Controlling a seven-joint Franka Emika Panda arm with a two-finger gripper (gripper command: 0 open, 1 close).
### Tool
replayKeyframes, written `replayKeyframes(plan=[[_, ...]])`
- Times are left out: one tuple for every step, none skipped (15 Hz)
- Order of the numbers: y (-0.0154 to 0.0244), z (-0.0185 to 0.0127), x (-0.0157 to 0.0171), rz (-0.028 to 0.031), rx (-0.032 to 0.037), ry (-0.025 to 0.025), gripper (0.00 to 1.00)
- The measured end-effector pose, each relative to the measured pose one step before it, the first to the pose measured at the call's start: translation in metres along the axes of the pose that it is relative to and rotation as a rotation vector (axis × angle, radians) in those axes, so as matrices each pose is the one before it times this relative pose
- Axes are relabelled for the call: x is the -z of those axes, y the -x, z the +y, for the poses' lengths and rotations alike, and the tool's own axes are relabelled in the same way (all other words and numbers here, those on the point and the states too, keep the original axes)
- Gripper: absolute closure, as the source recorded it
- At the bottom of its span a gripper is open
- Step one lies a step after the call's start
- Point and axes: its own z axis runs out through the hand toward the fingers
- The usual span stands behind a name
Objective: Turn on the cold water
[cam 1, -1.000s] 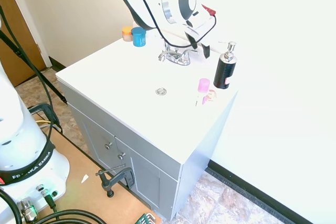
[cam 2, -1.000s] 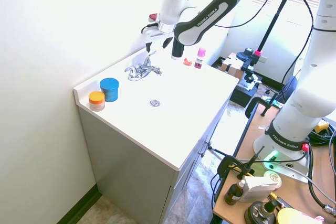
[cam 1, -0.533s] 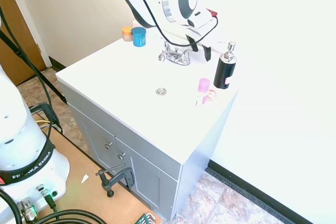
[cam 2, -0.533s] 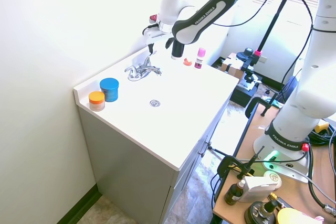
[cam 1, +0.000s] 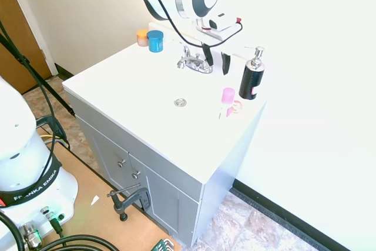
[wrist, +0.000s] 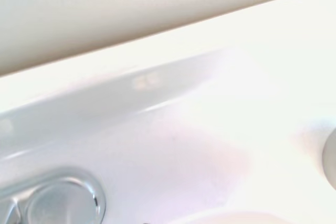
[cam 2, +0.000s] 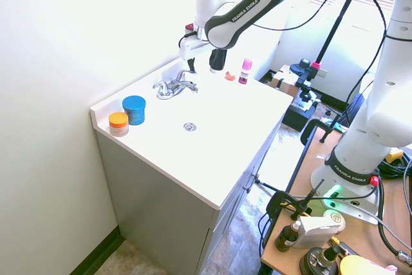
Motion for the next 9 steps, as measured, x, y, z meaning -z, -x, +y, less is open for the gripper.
replayKeyframes(plan=[[0.00182, 0.0021, 0.00227, -0.01696, -0.0001, 0.00541, 0.0], [0.00035, 0.00131, 0.00391, -0.01129, -0.00624, -0.00216, 0.0], [-0.00011, 0.00102, 0.00627, -0.00959, -0.01592, -0.01153, 0.0], [0.00034, 0.00188, 0.009, -0.01554, -0.01455, -0.01801, 0.0], [0.00128, 0.00377, 0.01219, -0.02167, -0.00857, -0.01681, 0.0], [0.00259, 0.0069, 0.01505, -0.02933, -0.00016, -0.01086, 0.0], [0.00408, 0.00856, 0.01462, -0.03013, 0.00502, -0.00503, 0.0], [0.00518, 0.01075, 0.01368, -0.03058, 0.0099, -0.00112, 0.0], [0.00574, 0.01169, 0.01151, -0.02562, 0.01113, 0.00038, 0.0]])
